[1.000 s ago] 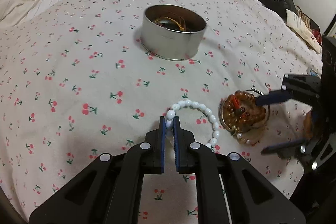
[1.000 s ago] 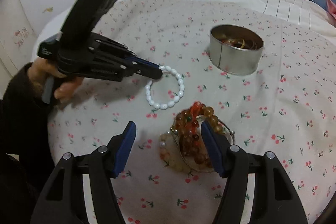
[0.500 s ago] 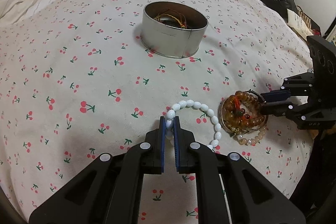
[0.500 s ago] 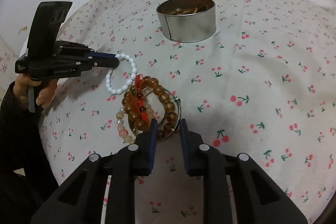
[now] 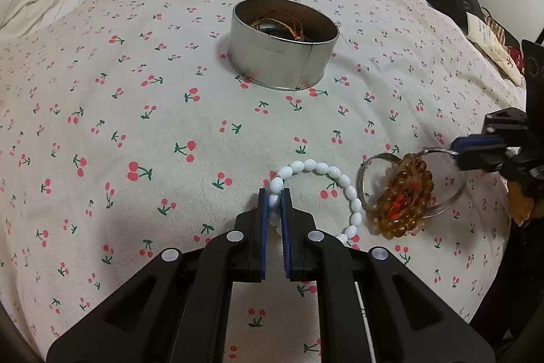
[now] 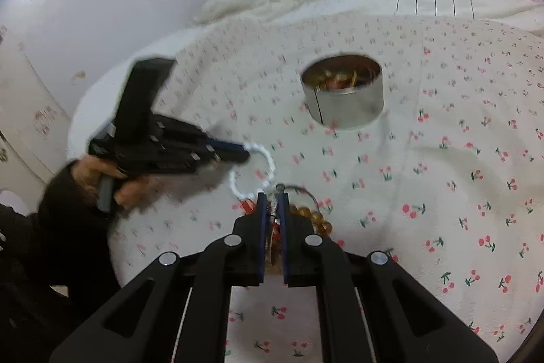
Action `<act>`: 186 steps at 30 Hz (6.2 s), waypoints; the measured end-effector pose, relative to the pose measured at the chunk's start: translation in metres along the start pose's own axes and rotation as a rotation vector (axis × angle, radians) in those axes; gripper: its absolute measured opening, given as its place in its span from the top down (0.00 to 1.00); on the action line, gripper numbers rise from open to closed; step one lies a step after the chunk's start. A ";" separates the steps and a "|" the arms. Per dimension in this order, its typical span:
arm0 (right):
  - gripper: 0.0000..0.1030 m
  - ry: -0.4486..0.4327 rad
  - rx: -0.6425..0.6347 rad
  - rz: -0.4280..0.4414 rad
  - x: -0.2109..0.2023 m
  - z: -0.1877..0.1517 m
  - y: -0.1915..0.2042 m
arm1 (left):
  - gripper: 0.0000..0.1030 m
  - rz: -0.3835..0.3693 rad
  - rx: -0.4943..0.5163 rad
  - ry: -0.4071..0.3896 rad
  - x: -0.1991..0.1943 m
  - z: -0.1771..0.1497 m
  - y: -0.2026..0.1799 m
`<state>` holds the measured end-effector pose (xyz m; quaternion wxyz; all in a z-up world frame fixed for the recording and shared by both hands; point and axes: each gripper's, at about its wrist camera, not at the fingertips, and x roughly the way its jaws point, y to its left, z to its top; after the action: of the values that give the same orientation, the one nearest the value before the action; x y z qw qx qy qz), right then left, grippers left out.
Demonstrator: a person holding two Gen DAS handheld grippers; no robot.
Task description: Organize jewelry
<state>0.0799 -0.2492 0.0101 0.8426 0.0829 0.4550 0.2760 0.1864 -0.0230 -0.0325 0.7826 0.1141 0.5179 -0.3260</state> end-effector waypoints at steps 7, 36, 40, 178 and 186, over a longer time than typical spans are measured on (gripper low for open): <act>0.74 0.059 0.014 0.006 0.013 -0.003 0.000 | 0.93 0.000 0.000 0.006 0.002 0.000 0.000; 0.92 -0.181 -0.010 0.118 -0.026 0.015 0.012 | 0.94 -0.151 -0.036 -0.133 -0.039 0.008 0.002; 0.92 -0.209 0.000 0.126 -0.031 0.017 0.009 | 0.94 -0.168 -0.035 -0.143 -0.043 0.009 0.001; 0.69 0.124 -0.121 -0.342 0.064 0.024 -0.010 | 0.23 0.034 -0.040 -0.066 -0.010 0.039 0.001; 0.81 0.044 0.024 -0.446 0.039 0.030 -0.044 | 0.23 0.010 0.002 -0.041 -0.006 0.038 -0.008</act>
<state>0.1384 -0.2619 -0.0181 0.8715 -0.0158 0.4837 0.0793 0.2078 -0.0465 -0.0096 0.7947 0.1105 0.5008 -0.3247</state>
